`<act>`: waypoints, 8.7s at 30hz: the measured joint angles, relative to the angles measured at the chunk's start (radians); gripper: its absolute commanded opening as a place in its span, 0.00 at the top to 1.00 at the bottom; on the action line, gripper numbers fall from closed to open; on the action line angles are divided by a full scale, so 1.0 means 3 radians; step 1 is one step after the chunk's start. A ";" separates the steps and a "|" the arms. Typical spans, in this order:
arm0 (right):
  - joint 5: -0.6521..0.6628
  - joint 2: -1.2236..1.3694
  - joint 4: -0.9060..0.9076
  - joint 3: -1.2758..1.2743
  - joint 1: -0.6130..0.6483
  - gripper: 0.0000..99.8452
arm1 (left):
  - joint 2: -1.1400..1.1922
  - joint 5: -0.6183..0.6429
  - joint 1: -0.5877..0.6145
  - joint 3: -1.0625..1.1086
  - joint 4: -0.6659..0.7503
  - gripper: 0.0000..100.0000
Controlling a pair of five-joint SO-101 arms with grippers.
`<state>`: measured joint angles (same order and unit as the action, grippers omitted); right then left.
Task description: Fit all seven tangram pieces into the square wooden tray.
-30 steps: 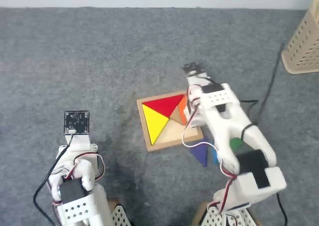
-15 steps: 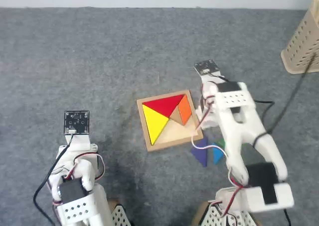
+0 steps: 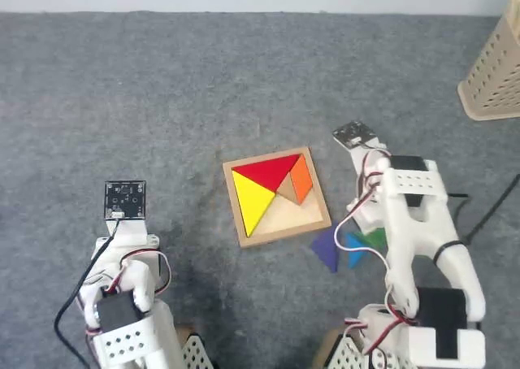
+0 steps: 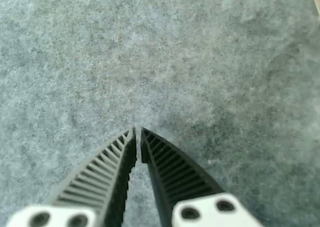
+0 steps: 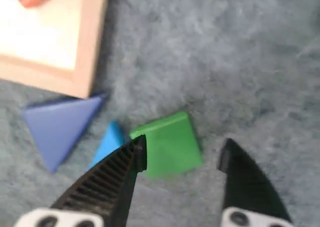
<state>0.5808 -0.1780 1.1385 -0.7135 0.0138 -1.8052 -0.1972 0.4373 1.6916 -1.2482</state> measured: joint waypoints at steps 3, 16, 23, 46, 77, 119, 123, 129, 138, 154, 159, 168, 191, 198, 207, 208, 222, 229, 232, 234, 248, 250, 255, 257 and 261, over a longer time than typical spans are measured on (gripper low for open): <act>0.0230 -0.0005 0.0000 -0.0051 -0.0072 0.72 | 0.0000 0.0000 0.0000 0.0000 0.0000 0.99; 0.0460 0.0481 -0.0230 0.0020 -0.0051 0.76 | 0.0000 0.0000 0.0000 0.0000 0.0000 0.99; 0.0317 0.0511 -0.0240 0.0087 -0.0051 0.81 | 0.0000 0.0000 0.0000 0.0000 0.0000 0.99; -0.0077 0.0650 -0.0046 0.0542 0.0097 0.75 | 0.0000 0.0000 0.0000 0.0000 0.0000 0.99; -0.0430 0.0471 -0.0046 0.0685 0.0501 0.97 | 0.0000 0.0000 0.0000 0.0000 0.0000 0.99; -0.0701 0.1013 0.0056 0.1268 0.2076 0.81 | 0.0000 0.0000 0.0000 0.0000 0.0000 0.99; -0.0701 0.1013 0.0066 0.1268 0.2076 0.81 | 0.0000 0.0000 0.0000 0.0000 0.0000 0.99; -0.0701 0.1013 0.0066 0.1268 0.2076 0.76 | 0.0000 0.0000 0.0000 0.0000 0.0000 0.99; -0.0701 0.1013 0.0066 0.1268 0.2076 0.81 | 0.0000 0.0000 0.0000 0.0000 0.0000 0.99; -0.0834 0.0491 -0.0593 0.0501 0.1938 0.99 | 0.0000 0.0000 0.0000 0.0000 0.0000 0.99; -0.0803 0.0619 -0.0711 0.0496 0.1938 0.99 | 0.0000 0.0000 0.0000 0.0000 0.0000 0.99; -0.0803 0.0834 -0.0731 0.0634 0.1846 0.99 | 0.0000 0.0000 0.0000 0.0000 0.0000 0.99; -0.0757 -0.1028 0.0460 -0.0118 0.0701 0.95 | 0.0000 0.0000 0.0000 0.0000 0.0000 0.99; -0.0757 -0.0859 0.0225 -0.0685 0.0419 0.82 | 0.0000 0.0000 0.0000 0.0000 0.0000 0.99; -0.0987 -0.0813 -0.0107 -0.0864 0.0409 0.81 | 0.0000 0.0000 0.0000 0.0000 0.0000 0.99; -0.1002 -0.0813 -0.0118 -0.0864 0.0414 0.81 | 0.0000 0.0000 0.0000 0.0000 0.0000 0.99; -0.1028 -0.0302 -0.0384 -0.0926 0.0670 0.82 | 0.0000 0.0000 0.0000 0.0000 0.0000 0.99; -0.1033 -0.0184 -0.0378 -0.0849 0.0634 0.93 | 0.0000 0.0000 0.0000 0.0000 0.0000 0.99; -0.1033 -0.0184 -0.0399 -0.0849 0.0629 0.94 | 0.0000 0.0000 0.0000 0.0000 0.0000 0.99; -0.1033 -0.0184 -0.0404 -0.0849 0.0629 0.94 | 0.0000 0.0000 0.0000 0.0000 0.0000 0.99; -0.1033 -0.0061 -0.0153 -0.0511 0.0271 0.88 | 0.0000 0.0000 0.0000 0.0000 0.0000 0.99; -0.1033 -0.0061 -0.0138 -0.0506 0.0271 0.87 | 0.0000 0.0000 0.0000 0.0000 0.0000 0.99; -0.1033 -0.0235 -0.0143 -0.0644 0.0266 0.87 | 0.0000 0.0000 0.0000 0.0000 0.0000 0.99; -0.1028 -0.0425 -0.0143 -0.0772 0.0266 0.87 | 0.0000 0.0000 0.0000 0.0000 0.0000 0.99; -0.0951 -0.0823 -0.0143 -0.1100 0.0266 0.87 | 0.0000 0.0000 0.0000 0.0000 0.0000 0.99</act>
<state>0.2954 -0.4250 1.0955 -1.0434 0.0936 -1.8052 -0.1972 0.4373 1.6916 -1.2482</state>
